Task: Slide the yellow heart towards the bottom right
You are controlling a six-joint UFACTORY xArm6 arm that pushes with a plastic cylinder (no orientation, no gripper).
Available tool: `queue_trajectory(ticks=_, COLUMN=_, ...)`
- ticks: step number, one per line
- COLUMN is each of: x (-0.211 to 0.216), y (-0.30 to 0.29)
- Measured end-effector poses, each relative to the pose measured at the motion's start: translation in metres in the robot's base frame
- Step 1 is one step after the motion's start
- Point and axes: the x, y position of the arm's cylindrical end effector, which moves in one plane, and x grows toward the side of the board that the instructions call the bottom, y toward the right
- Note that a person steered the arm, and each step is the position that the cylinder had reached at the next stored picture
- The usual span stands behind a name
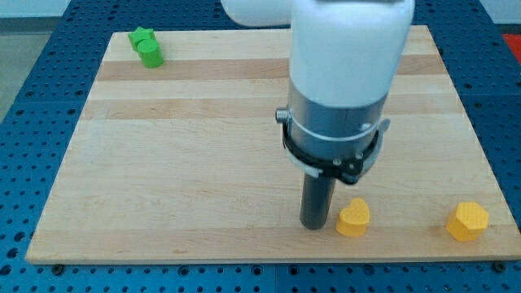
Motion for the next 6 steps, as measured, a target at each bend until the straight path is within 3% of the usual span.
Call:
queue_trajectory(ticks=2, x=-0.007, y=0.049)
queue_trajectory(ticks=6, x=-0.024, y=0.075)
